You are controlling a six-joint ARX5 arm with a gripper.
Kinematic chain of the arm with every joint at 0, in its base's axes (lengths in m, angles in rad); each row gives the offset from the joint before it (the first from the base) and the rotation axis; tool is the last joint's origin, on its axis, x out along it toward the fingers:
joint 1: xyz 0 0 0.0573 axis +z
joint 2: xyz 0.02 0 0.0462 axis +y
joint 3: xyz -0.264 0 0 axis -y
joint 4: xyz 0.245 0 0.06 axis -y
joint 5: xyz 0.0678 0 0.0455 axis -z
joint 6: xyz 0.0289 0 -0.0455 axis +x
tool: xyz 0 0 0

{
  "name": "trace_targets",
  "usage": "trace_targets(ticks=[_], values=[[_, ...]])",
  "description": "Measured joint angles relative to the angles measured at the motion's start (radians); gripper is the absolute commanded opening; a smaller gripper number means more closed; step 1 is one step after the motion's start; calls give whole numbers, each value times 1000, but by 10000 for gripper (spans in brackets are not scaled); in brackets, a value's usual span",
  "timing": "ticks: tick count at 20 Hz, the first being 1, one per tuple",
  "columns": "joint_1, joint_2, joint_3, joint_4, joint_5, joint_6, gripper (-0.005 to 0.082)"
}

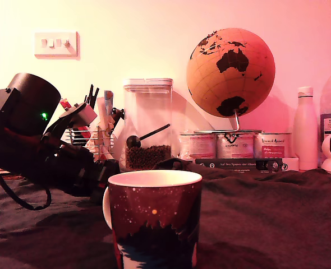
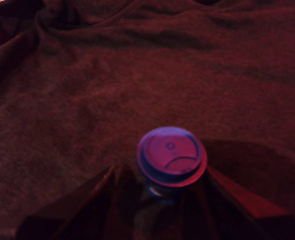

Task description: Pick up the coffee capsules on the table and drop them inside the coffee cup

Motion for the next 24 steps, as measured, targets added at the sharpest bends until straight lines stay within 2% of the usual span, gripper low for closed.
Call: trace_targets(ticks=[2,7,9,18,21,24], values=[[-2,5,5,2,1,0,470],[-13,13,16,6,7,3,243],[-13,19,16,6,8,4,191],[-12,19,16,5,24,14,189],[-8,9,23,-48,61,16,189],[-6,-49,25,-144,121,18,189]])
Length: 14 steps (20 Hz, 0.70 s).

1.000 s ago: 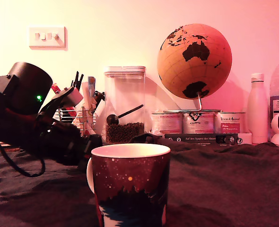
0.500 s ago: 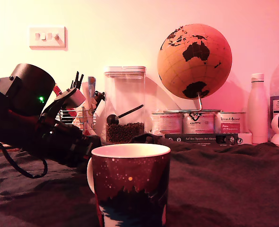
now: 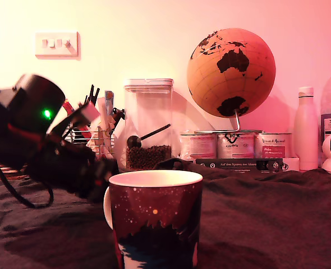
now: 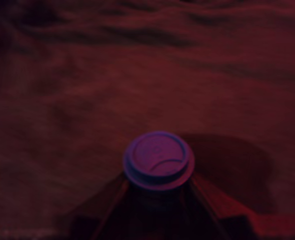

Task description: Pick up the coffee capsules on the table and drop them inside the coffee cup

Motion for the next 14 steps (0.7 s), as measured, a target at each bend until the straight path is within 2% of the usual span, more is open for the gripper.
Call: trace_targets(ticks=[8,12,14], values=[[0,-284,-1,-182,41,20,182],[-11,-391,-5,-287,87,26,182],[-29,-436,-5,-335,94,26,181]])
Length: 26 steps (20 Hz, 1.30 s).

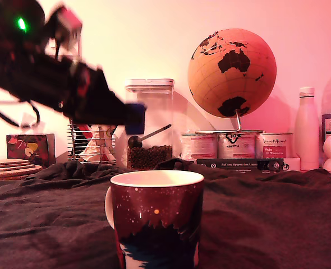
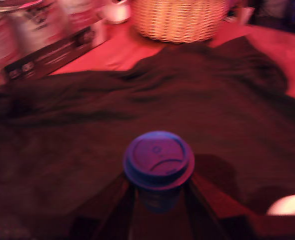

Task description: Pick up the coffee capsules on the table and drop them inside the coffee cup

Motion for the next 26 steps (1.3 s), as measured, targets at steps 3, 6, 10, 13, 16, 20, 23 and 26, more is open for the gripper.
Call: trace_targets(ticks=[3,6,10,13,16,20,23,26], values=[[-34,-57,-8,-21,2,0,162],[-59,-135,-75,-10,-19,-6,162],[-105,-198,-158,3,-27,-45,162],[-168,-224,-188,16,-57,-69,162],[-229,-240,-232,22,-110,-88,162],[-283,-240,-250,22,-148,-94,162],[-292,-240,-250,20,-152,-94,162],[-292,-240,-250,10,-153,-94,162]])
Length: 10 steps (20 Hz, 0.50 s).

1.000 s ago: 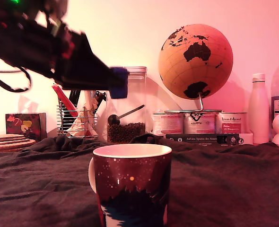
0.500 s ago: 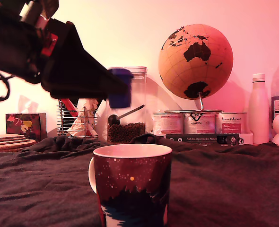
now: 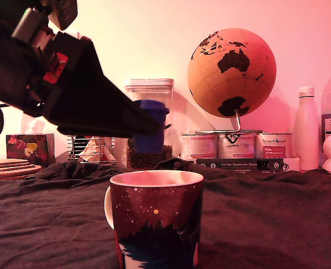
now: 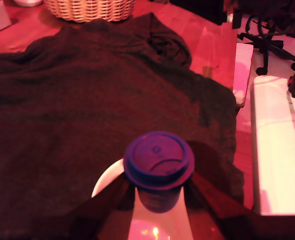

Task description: Pick up the coffee capsules on the table and drop them inside the coffee cup

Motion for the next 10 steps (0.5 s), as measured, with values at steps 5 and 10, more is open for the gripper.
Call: trace_targets(ticks=[5,10], values=[[0,0,0,-29,0,0,163],[0,0,0,-79,0,0,257]])
